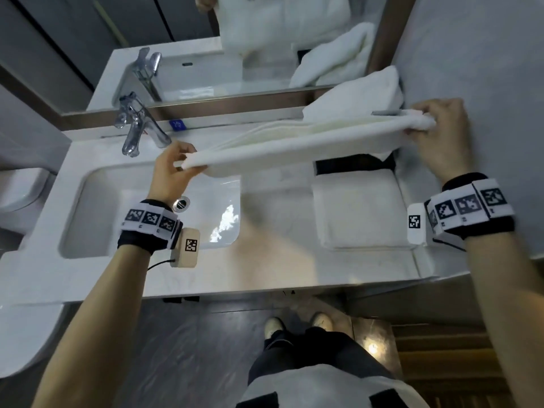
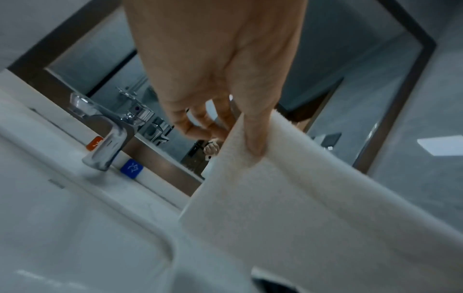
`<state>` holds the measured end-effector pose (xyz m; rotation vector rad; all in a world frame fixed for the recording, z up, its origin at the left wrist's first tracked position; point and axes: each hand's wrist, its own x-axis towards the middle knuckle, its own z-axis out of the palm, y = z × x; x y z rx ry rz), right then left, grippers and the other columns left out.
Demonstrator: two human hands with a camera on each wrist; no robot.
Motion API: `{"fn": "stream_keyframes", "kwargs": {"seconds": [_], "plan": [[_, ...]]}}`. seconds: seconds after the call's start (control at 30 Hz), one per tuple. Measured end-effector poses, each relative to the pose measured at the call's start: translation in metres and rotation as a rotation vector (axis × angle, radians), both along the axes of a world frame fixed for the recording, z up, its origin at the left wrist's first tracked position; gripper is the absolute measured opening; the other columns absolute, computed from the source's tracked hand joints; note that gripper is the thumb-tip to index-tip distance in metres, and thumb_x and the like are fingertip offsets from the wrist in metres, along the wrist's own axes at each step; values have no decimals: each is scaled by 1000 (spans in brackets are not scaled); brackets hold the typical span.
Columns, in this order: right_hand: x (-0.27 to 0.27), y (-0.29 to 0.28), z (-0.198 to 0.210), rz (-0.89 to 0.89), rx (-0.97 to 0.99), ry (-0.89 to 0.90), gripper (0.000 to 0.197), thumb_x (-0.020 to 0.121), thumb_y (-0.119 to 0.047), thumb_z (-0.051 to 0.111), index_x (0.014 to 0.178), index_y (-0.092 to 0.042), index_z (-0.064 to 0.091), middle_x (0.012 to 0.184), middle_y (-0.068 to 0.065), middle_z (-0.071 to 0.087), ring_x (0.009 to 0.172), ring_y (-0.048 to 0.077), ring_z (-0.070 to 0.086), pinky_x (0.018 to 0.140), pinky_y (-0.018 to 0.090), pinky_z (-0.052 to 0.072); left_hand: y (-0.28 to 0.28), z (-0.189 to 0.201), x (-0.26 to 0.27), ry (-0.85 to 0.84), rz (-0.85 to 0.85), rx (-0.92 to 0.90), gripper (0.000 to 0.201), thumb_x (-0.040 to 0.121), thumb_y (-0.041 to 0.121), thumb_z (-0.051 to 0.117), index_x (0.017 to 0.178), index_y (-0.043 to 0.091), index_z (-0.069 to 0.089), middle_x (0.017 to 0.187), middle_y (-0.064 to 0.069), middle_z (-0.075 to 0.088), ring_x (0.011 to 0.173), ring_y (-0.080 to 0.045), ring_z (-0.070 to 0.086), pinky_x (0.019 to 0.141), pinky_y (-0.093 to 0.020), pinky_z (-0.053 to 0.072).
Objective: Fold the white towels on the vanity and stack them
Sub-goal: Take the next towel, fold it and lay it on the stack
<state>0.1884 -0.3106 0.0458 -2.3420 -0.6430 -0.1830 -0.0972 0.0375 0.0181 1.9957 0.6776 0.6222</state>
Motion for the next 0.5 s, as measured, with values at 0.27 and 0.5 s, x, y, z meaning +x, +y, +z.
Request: {"fn": "stream_keyframes", "kwargs": {"seconds": [0.27, 0.5], "plan": [[-76, -42, -93, -80, -355, 215, 35, 77, 13, 47, 95, -11, 65, 114, 23, 48, 108, 40, 49, 94, 42, 45, -50, -94, -45, 624, -409, 307, 31, 69, -12, 64, 85, 14, 57, 108, -2, 52, 105, -25, 47, 86, -44, 45], [-67, -48, -113, -103, -397, 451, 31, 85, 3, 43, 112, -9, 53, 126, 20, 49, 118, 35, 46, 102, 42, 40, -39, -117, -35, 600, 51, -26, 21, 90, -2, 44, 107, 4, 54, 108, -10, 61, 101, -30, 59, 84, -31, 44]]}}
